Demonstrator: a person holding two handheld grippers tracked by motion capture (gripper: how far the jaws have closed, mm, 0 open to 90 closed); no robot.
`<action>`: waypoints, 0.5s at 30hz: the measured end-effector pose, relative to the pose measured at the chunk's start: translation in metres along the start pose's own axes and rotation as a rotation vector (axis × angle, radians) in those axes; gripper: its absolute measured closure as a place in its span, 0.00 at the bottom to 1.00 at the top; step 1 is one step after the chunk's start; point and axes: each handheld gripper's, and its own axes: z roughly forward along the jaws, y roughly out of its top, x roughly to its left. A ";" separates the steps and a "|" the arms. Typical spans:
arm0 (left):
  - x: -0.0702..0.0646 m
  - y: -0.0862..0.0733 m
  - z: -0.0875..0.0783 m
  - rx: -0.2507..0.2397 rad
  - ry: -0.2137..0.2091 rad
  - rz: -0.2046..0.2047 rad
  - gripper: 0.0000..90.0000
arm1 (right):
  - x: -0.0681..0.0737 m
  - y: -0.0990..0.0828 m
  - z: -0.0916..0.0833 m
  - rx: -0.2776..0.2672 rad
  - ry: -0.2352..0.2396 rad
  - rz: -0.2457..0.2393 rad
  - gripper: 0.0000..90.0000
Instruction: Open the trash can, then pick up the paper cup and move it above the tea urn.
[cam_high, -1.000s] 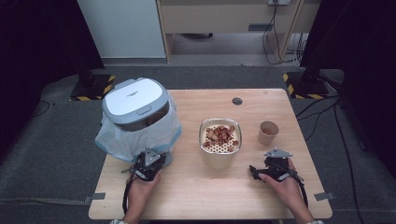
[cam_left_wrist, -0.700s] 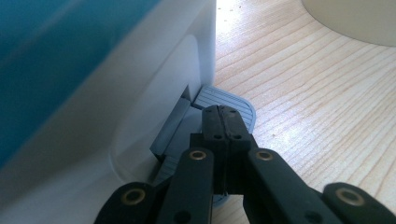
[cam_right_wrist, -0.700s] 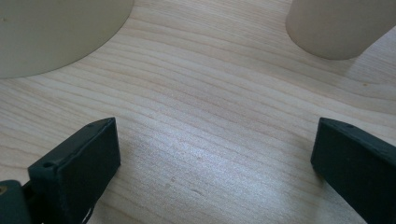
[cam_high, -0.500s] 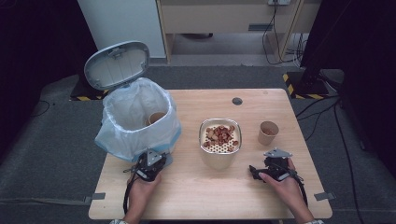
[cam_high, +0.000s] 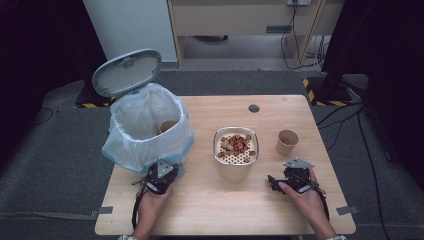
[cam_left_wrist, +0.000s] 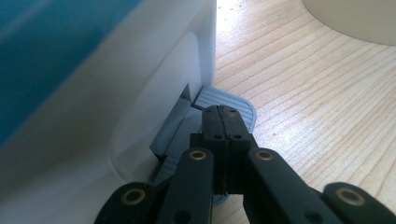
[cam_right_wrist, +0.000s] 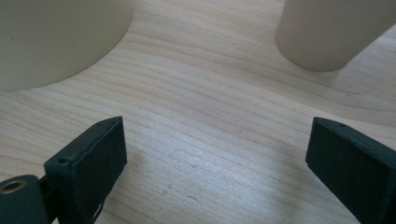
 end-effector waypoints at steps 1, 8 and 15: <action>0.000 0.000 0.000 0.000 0.000 0.000 1.00 | 0.000 0.000 0.000 0.000 0.000 0.000 0.07; 0.000 0.000 0.000 -0.001 0.001 -0.002 1.00 | -0.007 0.003 -0.012 -0.046 -0.055 0.071 0.10; 0.000 0.000 0.000 -0.001 0.001 -0.001 1.00 | -0.014 0.017 -0.024 -0.091 -0.090 0.094 0.12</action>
